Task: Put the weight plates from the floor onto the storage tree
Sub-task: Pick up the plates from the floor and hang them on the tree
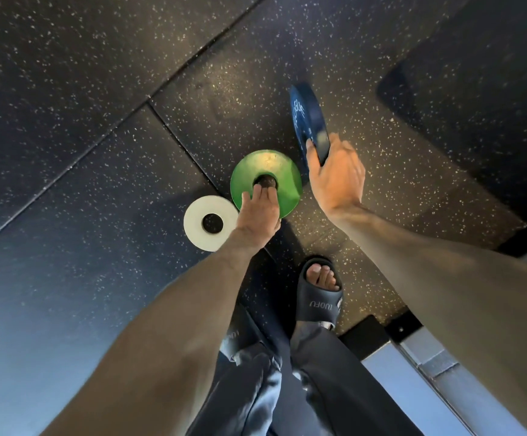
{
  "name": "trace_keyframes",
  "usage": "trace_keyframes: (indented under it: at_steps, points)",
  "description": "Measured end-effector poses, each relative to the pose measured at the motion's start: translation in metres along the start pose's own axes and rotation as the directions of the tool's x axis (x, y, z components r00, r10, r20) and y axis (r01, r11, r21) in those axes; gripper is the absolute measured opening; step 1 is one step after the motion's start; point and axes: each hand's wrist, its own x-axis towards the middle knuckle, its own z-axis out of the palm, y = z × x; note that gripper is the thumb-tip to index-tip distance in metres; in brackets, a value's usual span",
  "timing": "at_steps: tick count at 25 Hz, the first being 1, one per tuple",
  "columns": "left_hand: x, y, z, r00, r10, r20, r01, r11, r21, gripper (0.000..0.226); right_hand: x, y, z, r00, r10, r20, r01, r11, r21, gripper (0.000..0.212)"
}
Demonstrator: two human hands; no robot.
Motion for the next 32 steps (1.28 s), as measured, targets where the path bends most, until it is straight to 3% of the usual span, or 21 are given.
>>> trace_keyframes:
  at_steps: [3,5,8,14,21,26,32]
  points:
    - [-0.008,-0.009,-0.033,0.998,0.042,0.046,-0.038,0.995,-0.09,0.071,-0.019,-0.002,-0.017,0.997,0.06,0.042,-0.059,0.997,-0.047,0.04]
    - [-0.022,-0.008,-0.066,0.997,-0.018,0.077,0.033,0.979,-0.2,0.069,-0.037,-0.005,-0.044,0.993,0.079,0.087,-0.07,0.993,-0.092,0.041]
    - [-0.057,-0.006,-0.129,0.987,-0.078,0.138,0.12,0.936,-0.332,0.047,-0.069,-0.021,-0.097,0.988,0.071,0.134,-0.055,0.991,-0.12,0.041]
    - [-0.183,0.003,-0.267,0.982,-0.083,0.169,0.138,0.929,-0.345,0.034,-0.129,-0.092,-0.237,0.98,0.142,0.139,-0.128,0.986,-0.102,0.035]
    - [-0.338,0.004,-0.409,0.977,-0.144,0.158,0.197,0.892,-0.408,0.037,-0.243,-0.151,-0.4,0.964,0.194,0.181,-0.188,0.981,-0.051,0.041]
    - [-0.452,0.023,-0.435,0.953,-0.274,0.132,0.301,0.795,-0.526,0.042,-0.323,-0.166,-0.461,0.952,0.156,0.265,-0.137,0.987,-0.087,0.046]
    - [-0.598,0.063,-0.397,0.848,-0.527,0.054,0.423,0.611,-0.67,0.033,-0.404,-0.18,-0.486,0.912,-0.065,0.406,0.112,0.989,-0.094,0.041]
